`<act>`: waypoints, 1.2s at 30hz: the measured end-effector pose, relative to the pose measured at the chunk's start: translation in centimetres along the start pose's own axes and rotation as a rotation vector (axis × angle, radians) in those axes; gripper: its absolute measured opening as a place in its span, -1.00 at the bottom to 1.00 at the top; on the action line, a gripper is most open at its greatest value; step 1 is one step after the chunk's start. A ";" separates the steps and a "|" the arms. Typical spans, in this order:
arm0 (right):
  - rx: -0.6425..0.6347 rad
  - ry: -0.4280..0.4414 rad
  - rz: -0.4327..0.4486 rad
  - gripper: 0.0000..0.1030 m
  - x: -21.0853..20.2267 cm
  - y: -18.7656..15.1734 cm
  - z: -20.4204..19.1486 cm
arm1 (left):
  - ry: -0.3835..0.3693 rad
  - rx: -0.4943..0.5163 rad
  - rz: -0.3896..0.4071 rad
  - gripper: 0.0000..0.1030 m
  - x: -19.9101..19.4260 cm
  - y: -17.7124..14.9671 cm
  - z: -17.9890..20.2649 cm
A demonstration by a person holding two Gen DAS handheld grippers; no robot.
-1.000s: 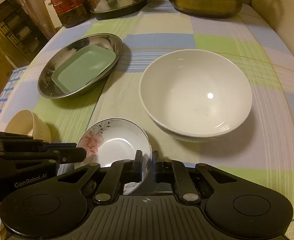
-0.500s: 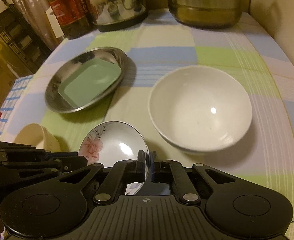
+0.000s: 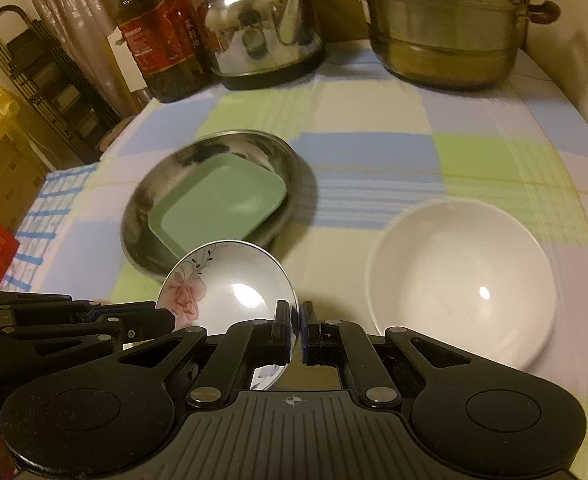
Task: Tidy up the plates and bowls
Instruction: 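Carry the floral saucer with the right gripper onto the green plate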
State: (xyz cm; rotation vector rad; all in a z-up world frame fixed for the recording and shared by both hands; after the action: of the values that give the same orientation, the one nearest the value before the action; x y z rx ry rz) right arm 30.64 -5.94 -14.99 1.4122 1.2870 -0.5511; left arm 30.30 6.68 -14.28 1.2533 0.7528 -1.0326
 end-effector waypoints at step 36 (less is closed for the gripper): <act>0.101 0.006 -0.050 -0.90 10.0 9.4 -3.4 | 0.056 -0.019 -0.041 -0.86 5.7 8.8 -9.9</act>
State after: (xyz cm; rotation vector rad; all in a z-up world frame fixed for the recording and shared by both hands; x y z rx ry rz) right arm 40.99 2.78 -18.90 1.4687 1.3182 -0.6533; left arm 41.35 15.19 -17.83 1.2592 0.8329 -1.0242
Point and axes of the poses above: each gripper's, at about its wrist camera, not at the fingertips, and x roughly the way its jaws point, z to its right, y to its top, the point moved 10 cm from there along x, roughly the way its jaws point, and after that the axes turned 11 degrees about -z, right-handed, at the moved point
